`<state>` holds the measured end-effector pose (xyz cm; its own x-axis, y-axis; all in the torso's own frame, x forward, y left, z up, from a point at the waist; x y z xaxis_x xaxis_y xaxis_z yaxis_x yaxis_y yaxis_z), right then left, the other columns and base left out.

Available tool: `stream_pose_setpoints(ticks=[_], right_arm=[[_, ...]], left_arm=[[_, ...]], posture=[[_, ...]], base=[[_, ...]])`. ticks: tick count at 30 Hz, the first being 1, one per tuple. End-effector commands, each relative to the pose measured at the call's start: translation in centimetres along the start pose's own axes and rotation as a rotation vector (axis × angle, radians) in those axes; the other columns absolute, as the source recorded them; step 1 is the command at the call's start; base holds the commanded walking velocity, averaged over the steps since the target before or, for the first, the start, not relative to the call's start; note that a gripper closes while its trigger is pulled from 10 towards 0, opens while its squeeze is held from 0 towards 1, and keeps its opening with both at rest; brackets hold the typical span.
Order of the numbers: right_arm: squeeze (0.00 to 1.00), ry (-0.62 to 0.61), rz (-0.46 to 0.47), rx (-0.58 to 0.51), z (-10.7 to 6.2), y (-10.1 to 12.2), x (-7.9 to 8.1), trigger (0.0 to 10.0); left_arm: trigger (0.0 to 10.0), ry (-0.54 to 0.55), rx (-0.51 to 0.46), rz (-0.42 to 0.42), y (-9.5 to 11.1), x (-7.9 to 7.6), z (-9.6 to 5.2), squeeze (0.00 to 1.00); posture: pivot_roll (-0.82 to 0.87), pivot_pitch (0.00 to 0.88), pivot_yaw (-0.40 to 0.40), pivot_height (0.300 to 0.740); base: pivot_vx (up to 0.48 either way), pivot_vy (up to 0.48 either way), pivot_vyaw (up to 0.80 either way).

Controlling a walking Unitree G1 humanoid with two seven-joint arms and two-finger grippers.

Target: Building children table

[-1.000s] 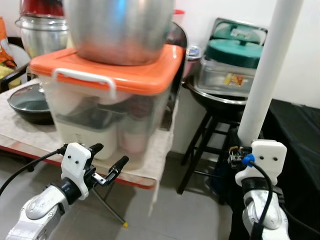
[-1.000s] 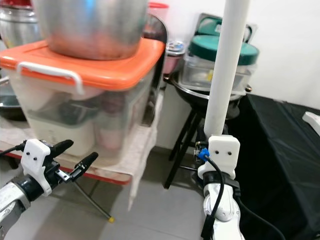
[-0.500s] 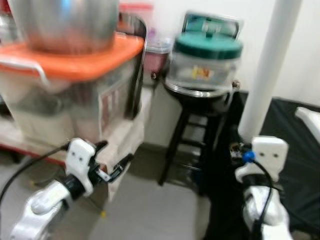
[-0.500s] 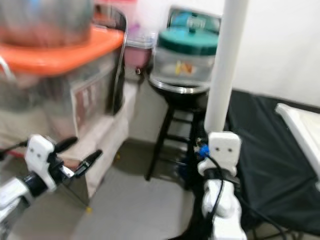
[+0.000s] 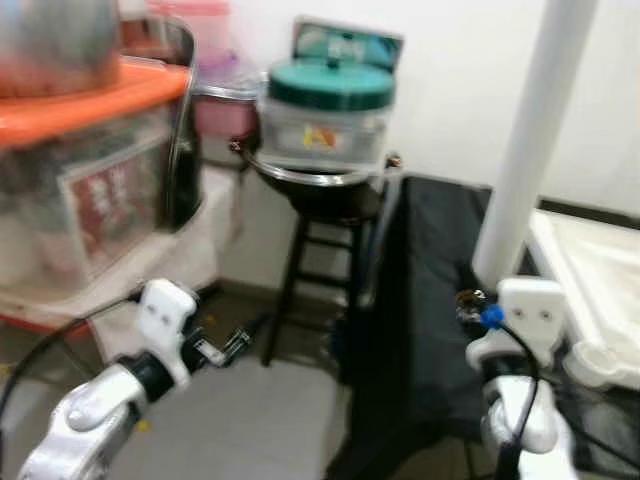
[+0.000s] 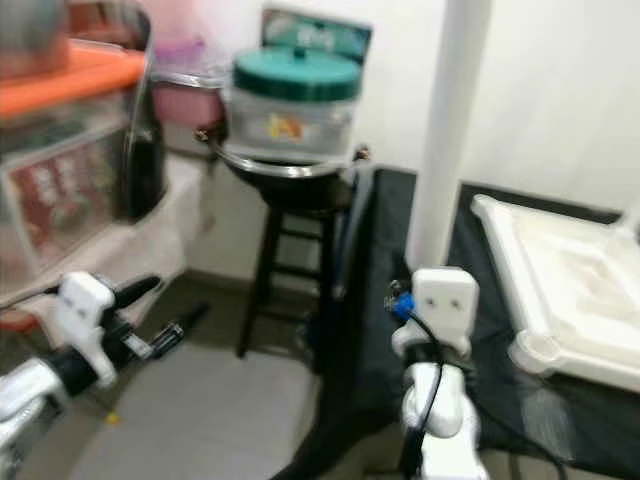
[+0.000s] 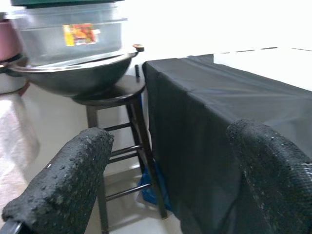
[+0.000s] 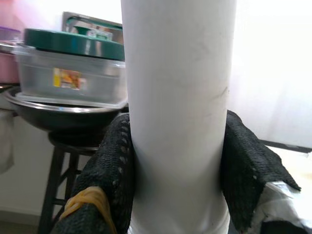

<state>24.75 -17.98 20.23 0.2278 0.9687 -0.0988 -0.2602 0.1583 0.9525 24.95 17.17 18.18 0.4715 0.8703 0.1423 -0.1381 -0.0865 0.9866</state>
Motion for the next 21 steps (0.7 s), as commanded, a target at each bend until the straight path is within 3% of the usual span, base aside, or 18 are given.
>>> stream_pose_setpoints(ticks=[1, 12, 21], right_arm=[[0.00, -0.016, -0.009, 0.005, 0.0, -0.2, -0.4, 0.0], [0.00, -0.014, 0.018, 0.009, 0.6, -0.4, -0.3, 0.0], [0.00, -0.013, 0.055, 0.057, 0.7, -1.1, -0.2, 0.0]], left_arm=[[10.0, -0.015, 0.002, -0.003, -0.1, -0.3, 0.3, 0.00], [10.0, -0.015, -0.016, 0.006, 0.0, 0.0, 1.1, 0.00], [10.0, 0.064, -0.026, 0.018, -0.1, 0.7, 2.0, 0.00]], posture=[[0.04, 0.000, -0.082, 0.740], [0.04, 0.000, -0.073, 0.740], [0.03, 0.000, -0.070, 0.740]], base=[[0.000, -0.480, 0.00], [0.000, -0.394, 0.00], [0.000, 0.000, 0.00]])
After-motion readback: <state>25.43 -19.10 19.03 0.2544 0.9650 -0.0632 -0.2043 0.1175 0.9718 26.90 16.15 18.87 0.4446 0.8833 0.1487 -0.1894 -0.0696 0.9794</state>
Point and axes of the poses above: a point about 5 cm out from each wrist's last joint towards the gripper, its own z axis pointing out of the wrist towards the gripper, its own y axis along the axis of the wrist's last joint, x = y × z, the point moved 1 cm from there along z, pointing out of the wrist towards the gripper, and after that the axes turned 2 degrees about z, right-handed, at the moved point
